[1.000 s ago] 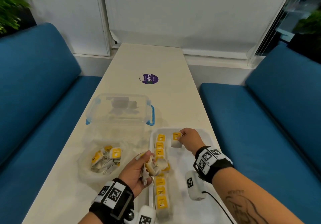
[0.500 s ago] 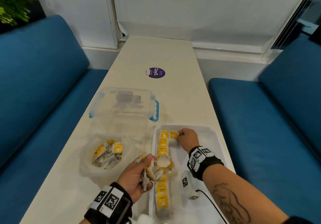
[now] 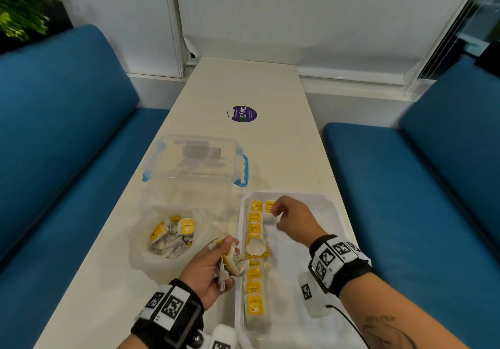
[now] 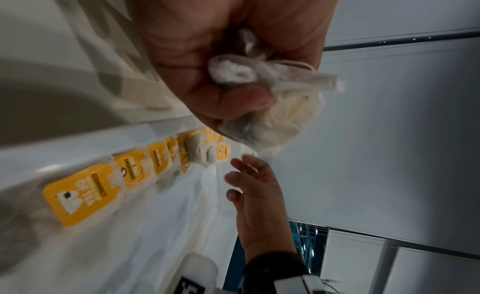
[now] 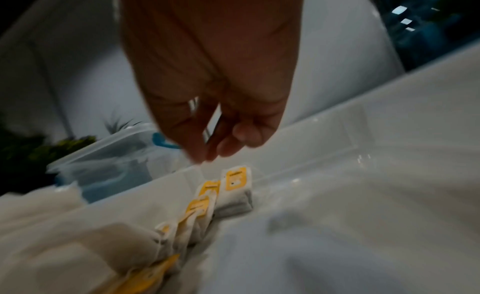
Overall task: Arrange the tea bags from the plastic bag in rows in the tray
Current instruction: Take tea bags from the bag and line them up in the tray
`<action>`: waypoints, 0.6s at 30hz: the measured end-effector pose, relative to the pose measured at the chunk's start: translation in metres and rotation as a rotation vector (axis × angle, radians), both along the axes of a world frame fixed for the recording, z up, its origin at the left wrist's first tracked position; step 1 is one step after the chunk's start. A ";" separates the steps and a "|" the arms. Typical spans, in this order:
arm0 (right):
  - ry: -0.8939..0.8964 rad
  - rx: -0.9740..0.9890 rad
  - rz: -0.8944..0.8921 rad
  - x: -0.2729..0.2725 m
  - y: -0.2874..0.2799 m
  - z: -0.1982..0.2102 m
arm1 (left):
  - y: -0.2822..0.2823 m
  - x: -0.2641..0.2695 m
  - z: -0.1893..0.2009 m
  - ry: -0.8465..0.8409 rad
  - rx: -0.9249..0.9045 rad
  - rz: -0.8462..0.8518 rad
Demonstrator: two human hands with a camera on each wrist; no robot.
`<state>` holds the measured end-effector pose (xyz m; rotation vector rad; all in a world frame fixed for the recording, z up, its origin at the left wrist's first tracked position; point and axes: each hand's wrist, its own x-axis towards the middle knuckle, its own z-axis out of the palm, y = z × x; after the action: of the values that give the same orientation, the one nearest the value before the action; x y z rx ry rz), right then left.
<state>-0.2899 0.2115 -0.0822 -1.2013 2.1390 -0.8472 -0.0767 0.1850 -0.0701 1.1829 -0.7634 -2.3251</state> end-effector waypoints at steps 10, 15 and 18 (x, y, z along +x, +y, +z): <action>0.146 0.213 0.308 0.027 0.005 0.000 | 0.003 0.004 0.006 0.014 -0.009 -0.035; -0.011 0.066 0.147 0.027 0.010 0.007 | 0.006 0.006 0.008 0.022 0.010 -0.042; -0.464 -0.111 -0.019 0.019 0.018 0.018 | 0.006 0.008 0.009 0.032 0.016 -0.040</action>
<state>-0.2705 0.2292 -0.0642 -0.9240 1.7469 -1.1396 -0.0688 0.1913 -0.0615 1.1445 -0.7652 -2.3815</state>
